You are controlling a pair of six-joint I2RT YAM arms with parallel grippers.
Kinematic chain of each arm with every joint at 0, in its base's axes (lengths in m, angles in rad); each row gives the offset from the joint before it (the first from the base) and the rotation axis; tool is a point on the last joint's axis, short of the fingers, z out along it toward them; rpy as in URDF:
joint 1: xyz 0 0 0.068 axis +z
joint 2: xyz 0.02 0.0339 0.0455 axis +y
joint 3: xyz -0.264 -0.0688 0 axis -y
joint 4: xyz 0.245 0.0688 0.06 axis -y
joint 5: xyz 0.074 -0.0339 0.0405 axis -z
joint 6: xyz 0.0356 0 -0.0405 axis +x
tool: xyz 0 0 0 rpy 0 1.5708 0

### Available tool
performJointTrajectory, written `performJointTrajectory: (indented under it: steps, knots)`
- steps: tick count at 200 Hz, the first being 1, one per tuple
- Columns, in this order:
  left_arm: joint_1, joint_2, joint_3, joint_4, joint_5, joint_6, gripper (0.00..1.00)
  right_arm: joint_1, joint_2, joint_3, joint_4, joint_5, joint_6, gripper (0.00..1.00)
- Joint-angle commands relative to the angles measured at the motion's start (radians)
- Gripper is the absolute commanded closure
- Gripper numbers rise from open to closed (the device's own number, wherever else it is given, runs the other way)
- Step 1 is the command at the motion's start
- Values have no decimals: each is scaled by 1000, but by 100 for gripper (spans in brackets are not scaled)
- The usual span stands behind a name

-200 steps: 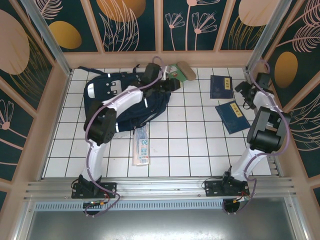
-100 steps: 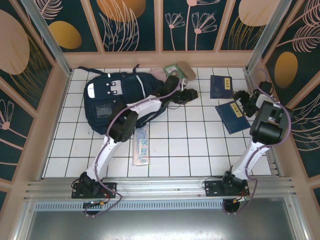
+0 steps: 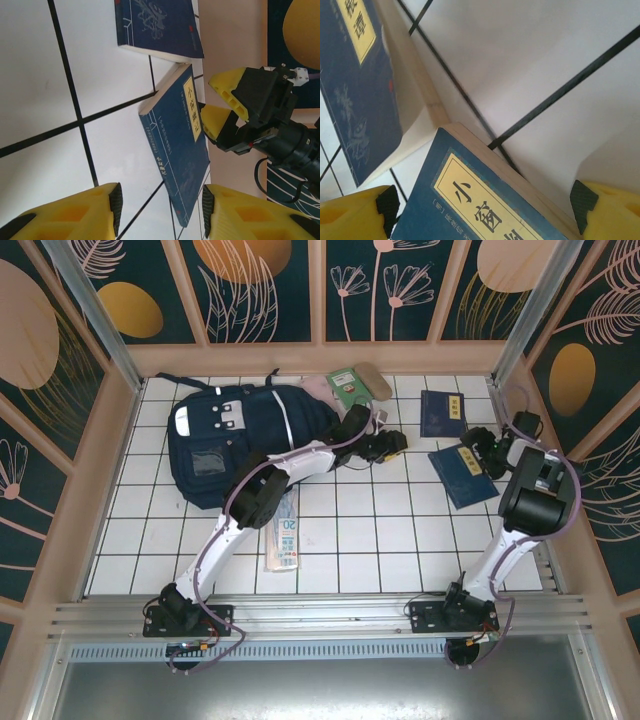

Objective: Pack the student bag

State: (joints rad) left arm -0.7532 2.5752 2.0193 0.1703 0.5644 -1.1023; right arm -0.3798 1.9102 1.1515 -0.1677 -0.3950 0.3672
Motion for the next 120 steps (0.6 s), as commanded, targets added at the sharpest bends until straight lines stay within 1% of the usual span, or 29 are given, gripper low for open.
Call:
performJointTrajectory:
  steps: [1, 18, 47, 67, 81, 94, 103, 120]
  knots:
    - [3, 13, -14, -28, 5, -20, 52, 84, -32, -114, -63, -160, 129, 12]
    - [2, 13, -18, -36, 13, -33, 51, 132, -89, -170, -9, -224, 162, 12]
    - [3, 11, -28, -34, 38, -55, 51, 235, -186, -235, 2, -207, 184, 12]
    - [2, -12, -76, -28, 33, -66, 51, 276, -256, -293, 25, -201, 220, 12]
    - [3, -31, -118, 7, 38, -82, 50, 292, -305, -328, 27, -184, 233, 12]
    - [8, -30, -109, 5, 54, -78, 51, 296, -342, -344, 3, -146, 223, 12]
    - [16, -33, -77, -45, 45, -41, 51, 295, -370, -351, -16, -102, 210, 12]
    - [42, -73, -41, -148, -9, 52, 50, 294, -418, -360, -38, -23, 197, 11]
